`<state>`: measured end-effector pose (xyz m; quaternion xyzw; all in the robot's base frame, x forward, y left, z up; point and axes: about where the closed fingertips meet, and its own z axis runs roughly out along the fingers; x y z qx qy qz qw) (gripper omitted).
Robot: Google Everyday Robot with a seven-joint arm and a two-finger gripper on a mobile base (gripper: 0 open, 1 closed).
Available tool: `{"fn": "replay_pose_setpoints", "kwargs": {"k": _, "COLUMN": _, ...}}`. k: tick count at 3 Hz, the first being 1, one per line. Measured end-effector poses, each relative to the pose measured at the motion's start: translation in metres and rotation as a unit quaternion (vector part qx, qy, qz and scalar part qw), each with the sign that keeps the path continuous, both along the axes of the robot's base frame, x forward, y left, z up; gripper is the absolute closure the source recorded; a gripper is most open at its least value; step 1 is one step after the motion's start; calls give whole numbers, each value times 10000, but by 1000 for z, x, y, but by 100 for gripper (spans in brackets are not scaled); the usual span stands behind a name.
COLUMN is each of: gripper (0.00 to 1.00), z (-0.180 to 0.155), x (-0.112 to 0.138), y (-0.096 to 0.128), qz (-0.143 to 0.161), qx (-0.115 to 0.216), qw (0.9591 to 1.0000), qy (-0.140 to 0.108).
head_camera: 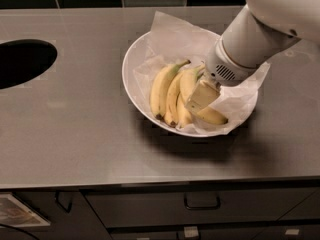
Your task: Pick banana from white bowl
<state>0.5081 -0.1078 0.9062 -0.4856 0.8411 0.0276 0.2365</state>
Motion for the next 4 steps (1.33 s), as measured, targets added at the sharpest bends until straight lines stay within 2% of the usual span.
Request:
{"fn": "replay_pose_setpoints", "kwargs": {"k": 1, "gripper": 33, "z": -10, "x": 3, "y": 9, "qz": -82, "qx": -34, "qw": 9999, "qy": 56}}
{"fn": "replay_pose_setpoints", "kwargs": {"k": 3, "gripper": 35, "z": -19, "x": 7, "y": 6, "qz": -467, "qx": -163, "qw": 9987, "qy": 119}}
{"fn": "replay_pose_setpoints", "kwargs": {"k": 4, "gripper": 37, "z": -28, "x": 9, "y": 3, "qz": -669, "qx": -201, "qw": 9973, "qy": 239}}
